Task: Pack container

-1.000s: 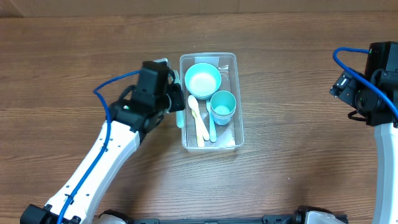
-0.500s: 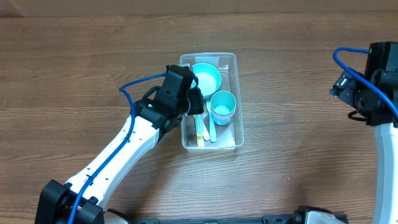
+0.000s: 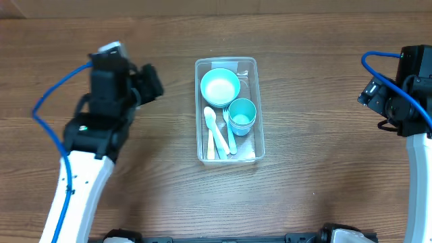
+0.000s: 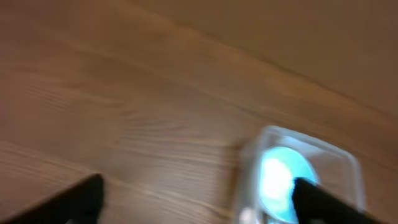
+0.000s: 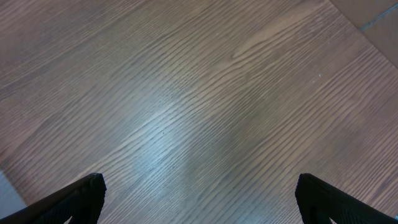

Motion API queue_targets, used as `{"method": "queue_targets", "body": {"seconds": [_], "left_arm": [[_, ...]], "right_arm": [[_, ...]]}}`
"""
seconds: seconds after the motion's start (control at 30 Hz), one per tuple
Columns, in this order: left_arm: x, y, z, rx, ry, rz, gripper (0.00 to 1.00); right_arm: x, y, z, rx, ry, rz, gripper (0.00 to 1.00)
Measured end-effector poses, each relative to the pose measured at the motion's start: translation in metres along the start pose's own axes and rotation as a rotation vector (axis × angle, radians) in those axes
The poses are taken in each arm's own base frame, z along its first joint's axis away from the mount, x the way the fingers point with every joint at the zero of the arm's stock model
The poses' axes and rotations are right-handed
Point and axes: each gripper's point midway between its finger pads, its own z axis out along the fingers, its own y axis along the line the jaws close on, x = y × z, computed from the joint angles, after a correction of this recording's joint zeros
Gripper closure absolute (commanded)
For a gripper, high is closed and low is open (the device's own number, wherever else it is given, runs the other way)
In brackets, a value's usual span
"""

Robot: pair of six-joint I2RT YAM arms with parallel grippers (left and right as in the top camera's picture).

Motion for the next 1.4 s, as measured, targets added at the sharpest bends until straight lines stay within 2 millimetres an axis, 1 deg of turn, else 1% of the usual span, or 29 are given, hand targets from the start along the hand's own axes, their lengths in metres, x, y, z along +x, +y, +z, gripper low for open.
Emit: {"method": "queue_targets", "body": {"seconds": [0.03,0.07,0.1,0.13,0.17,0.37,1.4], "left_arm": [[-0.002,0.011,0.0,-0.03,0.0,-0.009,0.0],[-0.005,0.029,0.001,-0.08,0.0,-0.03,0.0],[-0.007,0.04,0.001,-0.111,-0.001,-0.044,0.0],[-0.008,0.046,0.001,-0.13,-0.002,-0.051,0.0],[-0.006,0.049,0.0,-0.137,0.007,-0.05,0.0],[-0.003,0.05,0.0,-0.144,0.018,-0.049,0.0],[-0.003,0.05,0.0,-0.144,0.018,-0.049,0.0]], "right_arm": [[0.0,0.0,0.0,0.0,0.0,0.0,0.0],[0.0,0.0,0.0,0.0,0.0,0.001,0.0],[0.0,0.0,0.0,0.001,0.0,0.001,0.0],[0.0,0.0,0.0,0.0,0.0,0.0,0.0],[0.0,0.0,0.0,0.0,0.0,0.001,0.0],[0.0,0.0,0.0,0.0,0.0,0.0,0.0],[0.0,0.0,0.0,0.0,0.0,0.001,0.0]]}}
